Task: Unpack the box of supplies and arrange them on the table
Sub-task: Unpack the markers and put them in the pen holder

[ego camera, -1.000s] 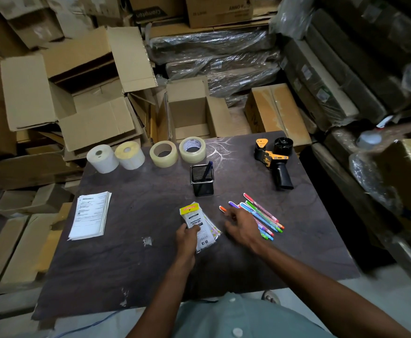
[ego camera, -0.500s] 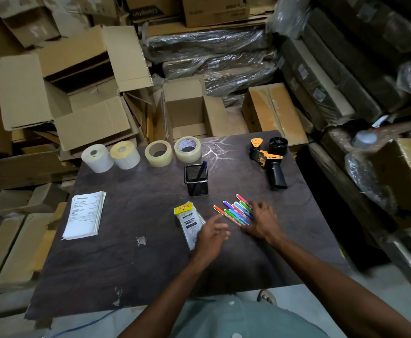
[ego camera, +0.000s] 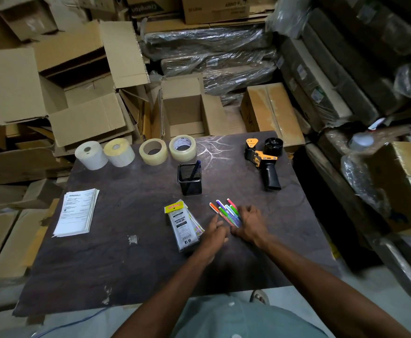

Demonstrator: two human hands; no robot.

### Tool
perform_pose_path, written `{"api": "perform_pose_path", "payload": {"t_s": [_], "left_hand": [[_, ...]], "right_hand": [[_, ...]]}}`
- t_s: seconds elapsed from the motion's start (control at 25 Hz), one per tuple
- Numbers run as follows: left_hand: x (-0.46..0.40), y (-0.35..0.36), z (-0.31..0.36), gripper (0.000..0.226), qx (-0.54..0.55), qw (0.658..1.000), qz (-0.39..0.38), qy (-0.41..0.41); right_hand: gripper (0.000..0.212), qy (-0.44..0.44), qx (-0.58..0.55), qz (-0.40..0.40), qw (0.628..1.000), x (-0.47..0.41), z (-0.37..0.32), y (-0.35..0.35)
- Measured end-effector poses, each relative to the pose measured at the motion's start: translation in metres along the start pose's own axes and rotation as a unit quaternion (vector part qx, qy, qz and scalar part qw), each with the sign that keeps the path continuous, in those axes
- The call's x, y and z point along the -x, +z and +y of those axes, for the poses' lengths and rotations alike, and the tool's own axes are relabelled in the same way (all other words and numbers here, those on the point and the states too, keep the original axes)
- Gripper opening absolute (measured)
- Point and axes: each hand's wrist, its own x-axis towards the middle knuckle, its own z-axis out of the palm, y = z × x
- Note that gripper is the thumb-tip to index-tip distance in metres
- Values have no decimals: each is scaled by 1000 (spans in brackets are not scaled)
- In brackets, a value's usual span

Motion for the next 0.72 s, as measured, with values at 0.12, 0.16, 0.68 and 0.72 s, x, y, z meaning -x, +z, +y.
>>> {"api": "perform_pose_path", "payload": {"t_s": [0.12, 0.16, 0.68, 0.72], "left_hand": [[-4, 9, 3, 70, 18, 999, -30, 9], [-3, 12, 4, 69, 28, 999, -31, 8], [-21, 7, -4, 77, 83, 996, -29, -22], [-18, 6, -1, 76, 84, 996, -22, -20]], "right_hand": [[76, -11, 10, -4, 1000, -3, -3, 5], [72, -13, 17, -7, 1000, -5, -4, 7], [43, -1, 100, 10, 995, -8, -20, 13], [49, -8, 96, 13, 995, -9, -17, 10]]}}
